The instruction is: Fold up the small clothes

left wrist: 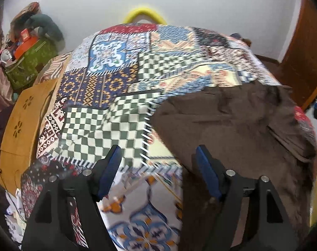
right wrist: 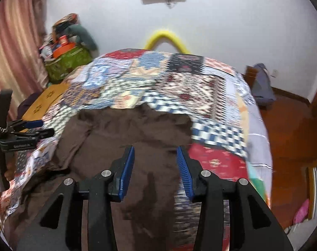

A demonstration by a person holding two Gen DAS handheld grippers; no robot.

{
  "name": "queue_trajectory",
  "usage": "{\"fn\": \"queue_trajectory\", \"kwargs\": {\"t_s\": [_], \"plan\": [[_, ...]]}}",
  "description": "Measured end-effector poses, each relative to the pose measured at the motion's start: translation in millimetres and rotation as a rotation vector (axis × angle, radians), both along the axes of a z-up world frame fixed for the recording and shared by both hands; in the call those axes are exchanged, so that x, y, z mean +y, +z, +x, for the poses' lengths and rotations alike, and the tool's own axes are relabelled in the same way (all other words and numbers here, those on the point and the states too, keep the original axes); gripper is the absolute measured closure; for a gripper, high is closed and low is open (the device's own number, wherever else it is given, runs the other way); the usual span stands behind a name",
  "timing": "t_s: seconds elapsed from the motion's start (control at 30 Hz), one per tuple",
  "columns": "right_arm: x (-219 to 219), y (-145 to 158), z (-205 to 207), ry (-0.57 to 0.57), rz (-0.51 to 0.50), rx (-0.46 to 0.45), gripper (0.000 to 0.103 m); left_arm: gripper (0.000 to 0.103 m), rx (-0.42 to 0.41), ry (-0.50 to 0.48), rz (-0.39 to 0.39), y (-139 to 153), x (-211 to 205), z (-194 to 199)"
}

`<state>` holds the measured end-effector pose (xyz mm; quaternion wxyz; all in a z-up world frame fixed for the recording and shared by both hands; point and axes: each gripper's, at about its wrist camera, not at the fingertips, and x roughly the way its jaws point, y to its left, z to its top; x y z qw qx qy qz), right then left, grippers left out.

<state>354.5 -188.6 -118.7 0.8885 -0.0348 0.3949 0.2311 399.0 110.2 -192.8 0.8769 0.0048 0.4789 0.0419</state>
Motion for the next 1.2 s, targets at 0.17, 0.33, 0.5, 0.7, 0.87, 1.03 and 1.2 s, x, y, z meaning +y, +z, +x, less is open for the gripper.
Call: {"fn": "queue_trajectory", "kwargs": {"t_s": [0.17, 0.33, 0.5, 0.7, 0.87, 1.03, 1.2], "plan": [[-17.3, -27.1, 26.9, -0.071, -0.004, 0.068, 0.065, 0.032, 0.075, 0.021, -0.073, -26.9, 12.9, 28.3], [-18.4, -54.9, 44.7, -0.076, 0.028, 0.143, 0.065, 0.063, 0.087, 0.001, -0.225, -38.1, 12.3, 42.8], [-4.0, -55.5, 42.4, -0.022, 0.067, 0.126, 0.090, 0.094, 0.054, -0.050, -0.187, -31.5, -5.5, 51.0], [15.1, -44.9, 36.6, 0.038, 0.061, 0.067, 0.097, 0.098, -0.027, -0.040, 0.071, -16.9, -15.6, 53.9], [29.2, -36.5, 40.7, 0.020, 0.058, 0.019, 0.097, 0.098, -0.015, -0.004, 0.153, -20.2, -0.7, 70.5], [35.3, -39.8, 43.2, 0.007, 0.031, 0.035, 0.090, 0.090, 0.017, -0.012, 0.069, -25.9, 5.4, 70.0], [28.4, -40.2, 26.4, 0.014, 0.001, 0.046, 0.070, 0.058, 0.044, -0.048, 0.015, -26.9, -4.6, 46.2]]}}
